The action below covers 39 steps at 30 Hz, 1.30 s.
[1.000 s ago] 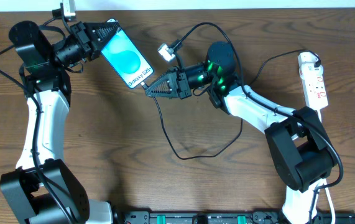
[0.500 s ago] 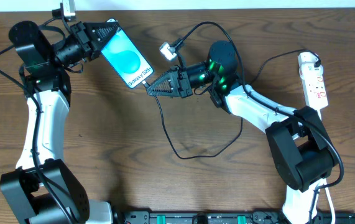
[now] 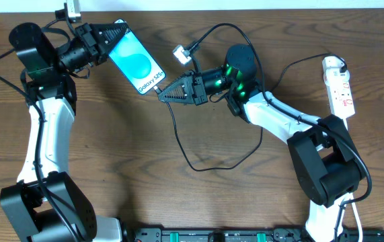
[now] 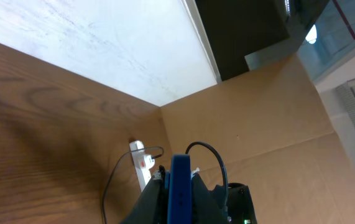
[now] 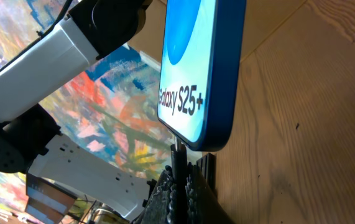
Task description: Plug charger to phone and switch on socket
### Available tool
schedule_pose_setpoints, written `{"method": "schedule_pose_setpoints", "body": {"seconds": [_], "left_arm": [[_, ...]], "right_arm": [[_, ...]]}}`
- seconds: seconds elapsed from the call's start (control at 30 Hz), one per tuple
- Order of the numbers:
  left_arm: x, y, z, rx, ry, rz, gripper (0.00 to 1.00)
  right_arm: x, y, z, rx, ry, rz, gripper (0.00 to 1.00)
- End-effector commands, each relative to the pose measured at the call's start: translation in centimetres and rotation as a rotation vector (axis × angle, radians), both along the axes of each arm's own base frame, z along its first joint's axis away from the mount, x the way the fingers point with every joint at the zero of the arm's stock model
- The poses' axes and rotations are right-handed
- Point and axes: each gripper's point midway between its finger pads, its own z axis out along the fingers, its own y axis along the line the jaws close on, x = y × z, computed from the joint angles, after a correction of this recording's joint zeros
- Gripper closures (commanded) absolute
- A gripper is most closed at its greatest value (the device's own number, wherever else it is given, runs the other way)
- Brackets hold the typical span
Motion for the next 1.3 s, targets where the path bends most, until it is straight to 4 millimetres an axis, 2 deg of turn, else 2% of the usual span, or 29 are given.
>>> {"method": "schedule_pose_setpoints", "body": {"seconds": [0.0, 0.6, 1.27], "left_arm": [[-0.9, -0.8, 0.4, 0.004, -0.022, -0.068, 0.92], [-1.1, -0.9, 0.4, 0.004, -0.023, -0.079, 0.93], [-1.1, -0.9, 0.4, 0.019, -0.048, -0.079, 0.93]], "right_arm": [[1.8, 0.2, 0.5, 0.014, 0.008, -0.091, 0.99], [2.2, -0.3, 0.5, 0.013, 0.008, -0.100, 0.99], [3.0, 0.6, 0.7, 0.001, 0.116, -0.163, 0.99]]}}
